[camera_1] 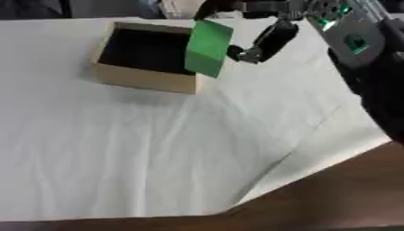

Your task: Pick up objects on the table and place them in the box.

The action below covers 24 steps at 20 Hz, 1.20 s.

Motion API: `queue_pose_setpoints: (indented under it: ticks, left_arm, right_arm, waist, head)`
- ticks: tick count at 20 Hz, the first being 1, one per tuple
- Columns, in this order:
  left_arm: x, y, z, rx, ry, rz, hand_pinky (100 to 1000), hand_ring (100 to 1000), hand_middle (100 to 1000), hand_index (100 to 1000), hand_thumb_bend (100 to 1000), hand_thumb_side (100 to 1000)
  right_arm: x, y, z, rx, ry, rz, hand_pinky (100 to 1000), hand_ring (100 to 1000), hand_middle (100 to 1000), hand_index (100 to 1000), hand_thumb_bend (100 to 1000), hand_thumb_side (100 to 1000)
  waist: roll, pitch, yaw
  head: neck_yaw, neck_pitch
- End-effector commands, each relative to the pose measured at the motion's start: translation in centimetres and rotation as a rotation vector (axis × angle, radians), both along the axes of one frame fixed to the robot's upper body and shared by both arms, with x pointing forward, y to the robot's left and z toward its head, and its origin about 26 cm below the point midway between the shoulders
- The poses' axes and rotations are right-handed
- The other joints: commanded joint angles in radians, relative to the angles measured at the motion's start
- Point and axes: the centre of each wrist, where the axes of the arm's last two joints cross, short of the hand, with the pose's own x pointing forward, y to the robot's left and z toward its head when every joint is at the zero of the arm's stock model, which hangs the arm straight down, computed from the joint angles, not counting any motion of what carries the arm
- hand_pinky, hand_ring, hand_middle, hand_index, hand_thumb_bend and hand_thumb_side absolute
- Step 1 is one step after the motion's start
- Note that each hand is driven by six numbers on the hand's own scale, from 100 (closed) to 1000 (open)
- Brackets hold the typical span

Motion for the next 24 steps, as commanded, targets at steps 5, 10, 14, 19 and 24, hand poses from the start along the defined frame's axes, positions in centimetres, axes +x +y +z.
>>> queue_pose_setpoints:
  ticks: [5, 10, 14, 19, 24]
  left_arm:
    - [0.1, -1.6, 0.7, -0.017, -0.037, -0.093, 819, 720, 737, 927, 100, 901]
    - [0.5, -3.6, 0.9, -0.031, -0.034, -0.190, 820, 720, 737, 928, 100, 904]
    - [0.6, -4.2, 1.1, -0.034, -0.030, -0.229, 820, 719, 737, 928, 100, 906]
    - [0.7, -4.9, 1.3, -0.030, -0.030, -0.270, 822, 719, 737, 928, 100, 909]
    - [0.8, -5.2, 1.4, -0.029, -0.027, -0.291, 822, 719, 737, 928, 100, 910]
  right_arm:
    - [0.9, -2.5, 1.6, -0.123, -0.005, -0.023, 961, 961, 925, 639, 100, 114]
    - [2.0, -4.4, 1.2, -0.020, -0.025, -0.136, 961, 956, 923, 638, 100, 110]
    - [2.9, -4.5, 0.2, 0.033, -0.043, -0.172, 961, 957, 924, 641, 100, 107]
    - [3.8, -3.7, -0.7, 0.049, -0.083, -0.179, 971, 959, 927, 666, 100, 108]
    - [4.8, -2.3, -2.2, 0.033, -0.113, -0.172, 976, 962, 932, 702, 100, 102]
  waist:
    - [-0.004, -0.014, 0.036]
    - [-0.011, -0.009, 0.097]
    - [-0.011, -0.005, 0.125]
    - [-0.013, 0.000, 0.152]
    - [-0.013, 0.003, 0.164]
  head:
    - [-0.043, -0.003]
    - [-0.087, 0.009]
    - [-0.108, 0.016]
    - [-0.130, 0.021]
    - [-0.141, 0.027]
